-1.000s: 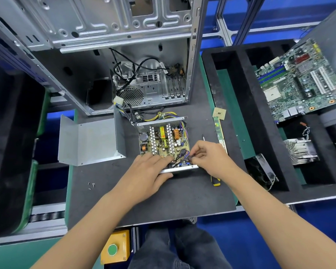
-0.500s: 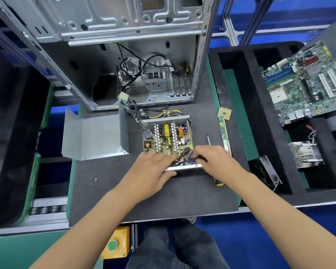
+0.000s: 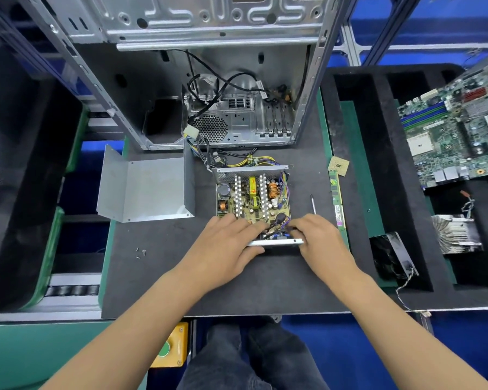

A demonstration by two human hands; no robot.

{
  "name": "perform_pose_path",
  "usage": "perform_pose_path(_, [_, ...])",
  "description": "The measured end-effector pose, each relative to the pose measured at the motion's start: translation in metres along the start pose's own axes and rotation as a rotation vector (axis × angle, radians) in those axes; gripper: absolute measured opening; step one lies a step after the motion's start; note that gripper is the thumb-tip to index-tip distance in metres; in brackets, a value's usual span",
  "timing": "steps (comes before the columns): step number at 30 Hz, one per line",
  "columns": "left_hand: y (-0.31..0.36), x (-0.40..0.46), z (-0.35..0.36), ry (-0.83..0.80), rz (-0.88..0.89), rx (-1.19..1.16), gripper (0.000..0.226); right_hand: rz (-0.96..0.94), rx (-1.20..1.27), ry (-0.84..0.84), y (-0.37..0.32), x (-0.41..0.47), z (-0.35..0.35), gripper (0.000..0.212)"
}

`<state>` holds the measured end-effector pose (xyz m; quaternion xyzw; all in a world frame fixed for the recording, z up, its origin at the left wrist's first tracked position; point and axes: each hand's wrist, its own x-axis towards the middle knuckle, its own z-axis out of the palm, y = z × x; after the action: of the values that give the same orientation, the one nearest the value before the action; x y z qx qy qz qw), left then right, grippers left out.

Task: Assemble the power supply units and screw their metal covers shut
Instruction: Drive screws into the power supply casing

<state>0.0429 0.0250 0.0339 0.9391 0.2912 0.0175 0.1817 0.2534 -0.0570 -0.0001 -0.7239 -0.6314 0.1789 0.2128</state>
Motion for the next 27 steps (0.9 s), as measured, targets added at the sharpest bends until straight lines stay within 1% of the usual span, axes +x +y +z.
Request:
perform_pose_path(5, [-0.0011, 0.0000, 0.0012, -0.010, 0.003, 0.017, 0.049, 0.036, 0.147, -0.071, 0.0022, 0.0005, -0.0079, 0.018])
perform_pose_path(8, [-0.0014, 0.0002, 0.0019, -0.016, 0.004, 0.027, 0.050, 0.061, 0.213, -0.044, 0.0002, 0.0008, -0.0093, 0.017])
perform_pose_path(10, [-0.0010, 0.0000, 0.0016, 0.014, 0.016, 0.041, 0.049, 0.077, 0.249, -0.030, -0.0003, 0.0024, -0.0100, 0.016])
perform_pose_path(17, [0.0000, 0.0000, 0.0012, 0.074, 0.057, 0.077, 0.043, 0.095, 0.233, -0.031, 0.0034, 0.0009, -0.0078, 0.017])
perform_pose_path(27, [-0.0004, 0.0004, 0.0018, 0.052, 0.050, 0.086, 0.046, 0.065, 0.185, -0.054, 0.0037, 0.0012, -0.0096, 0.018])
